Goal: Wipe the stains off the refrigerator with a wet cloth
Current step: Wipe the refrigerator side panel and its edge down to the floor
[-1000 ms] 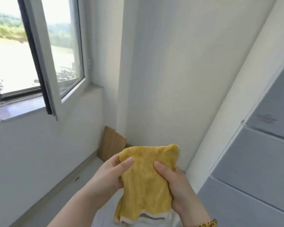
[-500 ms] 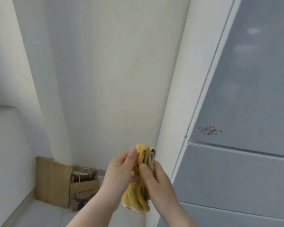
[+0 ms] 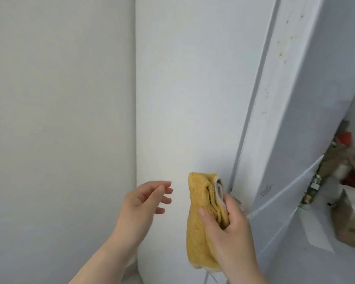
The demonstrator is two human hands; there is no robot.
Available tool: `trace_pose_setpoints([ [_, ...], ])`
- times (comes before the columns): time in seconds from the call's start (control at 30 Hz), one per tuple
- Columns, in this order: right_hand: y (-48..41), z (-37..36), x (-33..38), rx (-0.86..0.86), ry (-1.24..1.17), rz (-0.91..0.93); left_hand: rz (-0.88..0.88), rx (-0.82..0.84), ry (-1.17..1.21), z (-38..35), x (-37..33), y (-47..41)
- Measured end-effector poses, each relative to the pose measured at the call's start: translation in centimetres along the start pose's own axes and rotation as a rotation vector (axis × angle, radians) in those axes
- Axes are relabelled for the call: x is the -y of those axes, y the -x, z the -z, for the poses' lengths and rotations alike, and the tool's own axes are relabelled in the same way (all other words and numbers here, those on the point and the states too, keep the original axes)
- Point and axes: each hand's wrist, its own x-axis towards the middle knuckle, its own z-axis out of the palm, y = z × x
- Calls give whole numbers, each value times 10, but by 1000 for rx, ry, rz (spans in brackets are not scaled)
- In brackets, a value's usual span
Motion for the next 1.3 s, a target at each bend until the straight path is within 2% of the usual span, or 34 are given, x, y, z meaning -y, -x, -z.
trace_pose_setpoints([
  [0.1,-5,11,8,-223,216,119,-83,135,8,-18,-5,-29],
  [0.23,-12,24,28,-346,702,455,-214,227,29,-48,-15,-52],
  [0.33,-11,39,42,-468,841,579,-339,188,31,-65,-31,-62],
  [0.5,-32,60,82,-784,961,944,-533,128,3,-80,-51,-83],
  [0.63,-73,64,103,-975,1304,1118,-728,135,-91,-96,-58,-97],
  [0.8,-92,55,87,-913,1718,1066,-968,109,-176,-104,-71,-131],
  [1.03,-84,35,79,-900,1980,726,-1261,60,-198,-117,-102,-186],
  [1.2,-95,35,92,-958,2112,691,-1288,25,-311,-117,-117,-210],
  [1.3,-114,35,120,-1028,2125,643,-1241,102,-399,-115,-128,-225],
])
